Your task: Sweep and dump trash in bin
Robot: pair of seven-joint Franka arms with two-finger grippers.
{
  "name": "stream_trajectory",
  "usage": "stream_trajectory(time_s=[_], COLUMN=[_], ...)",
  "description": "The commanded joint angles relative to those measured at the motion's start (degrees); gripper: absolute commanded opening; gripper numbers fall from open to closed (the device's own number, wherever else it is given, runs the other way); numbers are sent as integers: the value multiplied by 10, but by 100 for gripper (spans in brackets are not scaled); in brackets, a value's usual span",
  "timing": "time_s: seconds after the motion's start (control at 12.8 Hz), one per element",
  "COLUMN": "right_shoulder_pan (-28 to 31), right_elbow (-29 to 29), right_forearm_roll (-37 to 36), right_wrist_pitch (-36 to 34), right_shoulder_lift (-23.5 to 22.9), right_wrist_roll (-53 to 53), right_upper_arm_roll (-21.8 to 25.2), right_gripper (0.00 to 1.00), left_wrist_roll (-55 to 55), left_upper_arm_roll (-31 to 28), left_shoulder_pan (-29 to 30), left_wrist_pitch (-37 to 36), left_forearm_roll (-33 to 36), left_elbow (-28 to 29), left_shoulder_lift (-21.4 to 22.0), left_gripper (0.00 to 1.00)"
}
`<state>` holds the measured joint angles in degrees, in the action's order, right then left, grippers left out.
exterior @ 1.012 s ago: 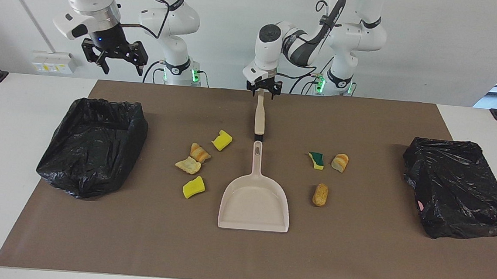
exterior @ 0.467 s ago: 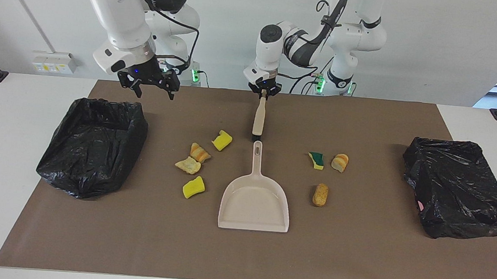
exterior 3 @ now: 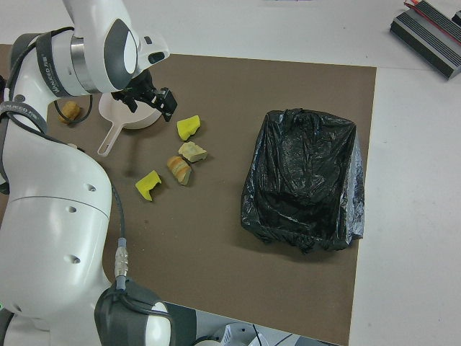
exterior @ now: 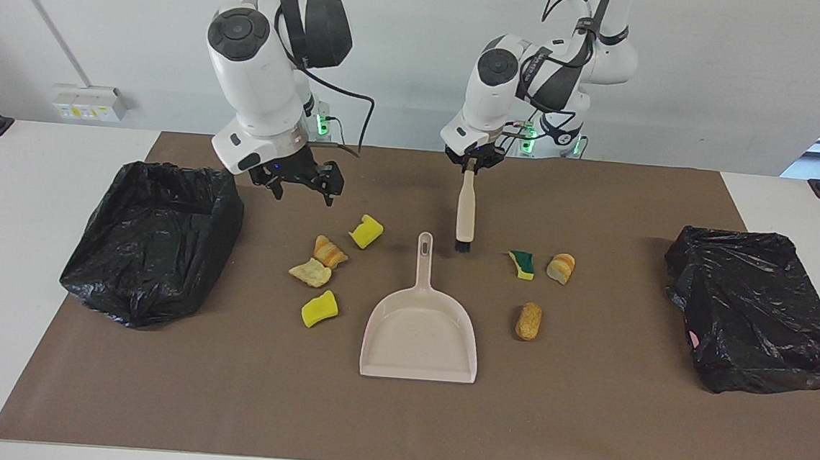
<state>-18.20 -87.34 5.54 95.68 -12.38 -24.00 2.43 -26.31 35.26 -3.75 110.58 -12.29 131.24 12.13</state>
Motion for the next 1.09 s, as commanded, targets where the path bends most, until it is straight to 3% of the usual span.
stream_trajectory(time_s=[0.0, 0.31, 0.7, 1.01], right_shoulder_pan=[-27, -70, -122, -145], right_elbow=[43, 47, 43, -3], right_forearm_roll=[7, 39, 25, 27], right_wrist_pitch=[33, 92, 138, 212], right_shoulder_lift=[-54, -98, -150, -156], right_wrist_roll=[-69, -153, -105, -55], right_upper_arm_roll=[-13, -15, -16, -16], right_gripper=[100, 100, 100, 100], left_wrist_roll=[1, 7, 12, 32], left_upper_arm_roll=[-36, -146, -250, -261], left_shoulder_pan=[2, 4, 4, 5], left_wrist_pitch=[-24, -15, -14, -20], left_forearm_roll=[76, 132, 152, 154], left_elbow=[3, 8, 12, 31], left_shoulder_lift=[33, 18, 8, 13], left_gripper=[0, 0, 0, 0])
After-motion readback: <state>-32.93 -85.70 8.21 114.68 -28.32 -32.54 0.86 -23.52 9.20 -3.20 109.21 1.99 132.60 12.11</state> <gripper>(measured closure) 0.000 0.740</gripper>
